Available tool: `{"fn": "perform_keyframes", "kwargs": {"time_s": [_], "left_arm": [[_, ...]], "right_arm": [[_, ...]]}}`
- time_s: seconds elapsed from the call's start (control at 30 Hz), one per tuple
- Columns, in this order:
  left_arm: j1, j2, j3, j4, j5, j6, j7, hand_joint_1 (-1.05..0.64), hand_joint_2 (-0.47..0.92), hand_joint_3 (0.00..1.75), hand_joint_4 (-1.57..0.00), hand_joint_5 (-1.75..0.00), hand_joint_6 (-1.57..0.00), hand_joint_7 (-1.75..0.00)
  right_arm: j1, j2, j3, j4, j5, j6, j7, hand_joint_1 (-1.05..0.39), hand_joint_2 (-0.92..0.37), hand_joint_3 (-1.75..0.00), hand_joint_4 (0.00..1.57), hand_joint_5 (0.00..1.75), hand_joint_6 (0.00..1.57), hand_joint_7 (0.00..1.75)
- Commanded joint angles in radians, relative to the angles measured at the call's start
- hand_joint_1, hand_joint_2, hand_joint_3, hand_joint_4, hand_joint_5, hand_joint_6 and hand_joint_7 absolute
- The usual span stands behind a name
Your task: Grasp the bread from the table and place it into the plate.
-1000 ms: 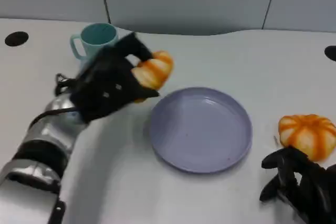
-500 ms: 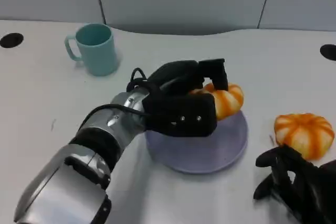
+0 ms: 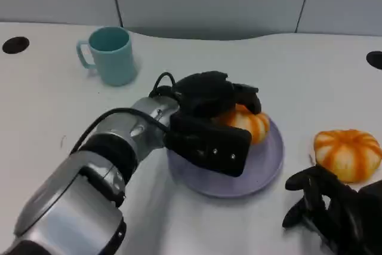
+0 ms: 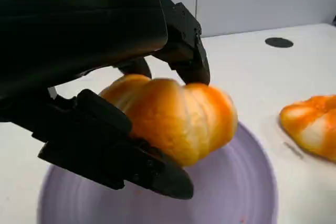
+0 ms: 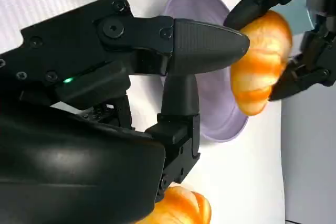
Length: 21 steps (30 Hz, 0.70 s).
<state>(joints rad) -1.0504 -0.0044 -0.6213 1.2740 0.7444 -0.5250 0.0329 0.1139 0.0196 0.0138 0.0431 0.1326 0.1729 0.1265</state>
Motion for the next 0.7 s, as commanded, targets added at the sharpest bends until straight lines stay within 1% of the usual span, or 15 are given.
{"fn": "perform_keyframes", "kwargs": {"time_s": [0.03,0.07,0.1,0.2,0.27,0.43,0.47,0.53,0.57,0.6,0.7], "left_arm": [[-0.033,0.012,-0.032,0.0,0.03,0.02,-0.004,-0.87,0.92,0.36,0.0,-0.41,-0.18,-0.21],[-0.037,0.014,-0.037,0.002,0.034,0.025,-0.015,-0.88,0.92,0.37,0.0,-0.39,-0.18,-0.2],[-0.04,0.016,-0.04,0.002,0.035,0.028,-0.022,-0.94,0.92,0.47,0.0,-0.26,-0.12,-0.17],[-0.048,0.026,-0.033,0.001,0.023,0.02,-0.061,-1.03,0.92,0.62,0.0,-0.09,-0.06,-0.12],[-0.051,0.038,-0.017,-0.005,0.004,0.009,-0.089,-1.04,0.92,0.67,0.0,-0.05,-0.04,-0.11],[-0.044,0.059,0.027,-0.021,-0.046,-0.016,-0.122,-1.04,0.92,0.67,-0.02,-0.05,-0.04,-0.11],[-0.019,0.081,0.08,-0.035,-0.11,-0.056,-0.14,-1.04,0.92,0.67,-0.02,-0.05,-0.04,-0.11],[0.045,0.124,0.203,-0.067,-0.261,-0.134,-0.202,-0.97,0.92,0.64,-0.1,-0.09,-0.1,-0.12],[0.07,0.136,0.248,-0.079,-0.317,-0.157,-0.234,-0.96,0.92,0.64,-0.11,-0.1,-0.11,-0.13],[0.082,0.14,0.27,-0.087,-0.347,-0.166,-0.259,-0.95,0.92,0.63,-0.13,-0.11,-0.12,-0.13],[0.223,0.149,0.484,-0.16,-0.663,-0.165,-0.478,-0.9,0.92,0.58,-0.22,-0.17,-0.19,-0.14]], "right_arm": [[0.011,-0.008,-0.011,0.006,0.009,0.013,0.004,-0.33,-0.92,-0.59,0.54,1.75,0.38,1.65],[0.01,-0.008,-0.012,0.007,0.01,0.013,0.004,-0.33,-0.92,-0.59,0.54,1.75,0.38,1.65],[0.01,-0.009,-0.013,0.008,0.01,0.014,0.004,-0.32,-0.92,-0.59,0.54,1.75,0.38,1.65],[0.004,-0.012,-0.016,0.012,0.01,0.014,0.003,-0.32,-0.92,-0.59,0.54,1.75,0.38,1.66],[0.001,-0.016,-0.017,0.016,0.004,0.015,0.002,-0.32,-0.92,-0.6,0.54,1.75,0.39,1.66],[-0.004,-0.021,-0.018,0.014,-0.001,0.02,0.0,-0.32,-0.92,-0.6,0.53,1.75,0.38,1.65],[-0.005,-0.023,-0.019,0.016,-0.002,0.019,0.0,-0.32,-0.92,-0.6,0.53,1.75,0.38,1.65],[-0.007,-0.026,-0.022,0.022,-0.002,0.012,0.002,-0.31,-0.92,-0.6,0.52,1.75,0.37,1.65],[-0.007,-0.026,-0.024,0.024,-0.002,0.012,0.001,-0.31,-0.92,-0.6,0.52,1.75,0.37,1.65],[-0.008,-0.026,-0.025,0.024,-0.002,0.012,0.001,-0.31,-0.92,-0.6,0.52,1.75,0.37,1.65],[-0.005,-0.031,-0.023,0.017,-0.009,0.013,0.004,-0.3,-0.92,-0.61,0.53,1.75,0.37,1.65]]}}
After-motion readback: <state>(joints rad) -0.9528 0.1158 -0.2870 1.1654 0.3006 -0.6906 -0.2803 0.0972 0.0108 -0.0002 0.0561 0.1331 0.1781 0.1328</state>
